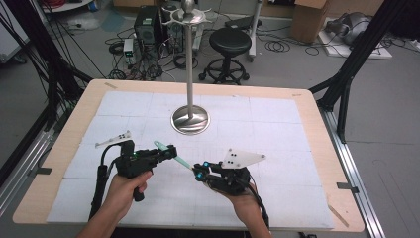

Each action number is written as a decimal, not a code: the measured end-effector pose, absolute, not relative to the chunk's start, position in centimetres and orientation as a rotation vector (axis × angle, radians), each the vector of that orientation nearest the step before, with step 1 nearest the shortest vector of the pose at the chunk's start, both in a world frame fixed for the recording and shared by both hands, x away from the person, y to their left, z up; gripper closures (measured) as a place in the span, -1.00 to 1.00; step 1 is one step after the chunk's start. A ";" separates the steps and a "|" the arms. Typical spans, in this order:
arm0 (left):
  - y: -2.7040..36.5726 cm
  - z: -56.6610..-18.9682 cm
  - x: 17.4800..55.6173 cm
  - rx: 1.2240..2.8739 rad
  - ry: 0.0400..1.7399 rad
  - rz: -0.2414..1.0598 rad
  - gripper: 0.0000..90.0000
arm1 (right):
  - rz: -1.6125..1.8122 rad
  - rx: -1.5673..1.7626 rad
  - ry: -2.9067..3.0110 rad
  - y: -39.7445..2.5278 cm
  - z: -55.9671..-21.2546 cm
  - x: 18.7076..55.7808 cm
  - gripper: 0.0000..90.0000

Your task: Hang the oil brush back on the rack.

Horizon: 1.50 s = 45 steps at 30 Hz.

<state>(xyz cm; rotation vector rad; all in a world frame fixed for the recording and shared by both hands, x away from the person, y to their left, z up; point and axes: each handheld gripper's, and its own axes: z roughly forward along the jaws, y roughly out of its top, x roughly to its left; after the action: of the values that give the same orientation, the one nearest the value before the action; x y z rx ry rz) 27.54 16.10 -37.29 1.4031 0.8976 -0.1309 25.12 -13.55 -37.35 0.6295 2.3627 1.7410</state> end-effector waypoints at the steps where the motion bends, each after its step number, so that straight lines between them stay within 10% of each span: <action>1: 16.1 -37.3 27.5 1.402 0.895 -0.137 0.60 | 1.739 0.628 2.367 -13.5 -37.4 25.1 0.83; 18: 16.2 -36.2 27.2 1.355 0.799 -0.209 0.81 | 1.731 0.579 2.369 -13.0 -37.2 24.8 0.80; 22: 16.4 -35.3 27.0 1.370 0.741 -0.186 0.83 | 1.800 0.609 2.362 -13.4 -36.9 25.2 0.29; 27: 16.6 -34.4 26.8 1.414 0.635 -0.199 0.84 | 1.979 0.585 2.397 -14.4 -36.2 26.1 0.15; 45: 16.1 -33.5 26.0 1.528 0.414 -0.189 0.84 | 2.004 0.331 2.659 -11.9 -35.1 26.9 0.57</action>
<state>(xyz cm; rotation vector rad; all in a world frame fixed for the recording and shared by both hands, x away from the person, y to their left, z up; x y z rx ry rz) 26.04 16.11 -33.50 1.5279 0.4144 -0.1885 26.94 -11.94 -35.10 0.3306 2.6587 2.0037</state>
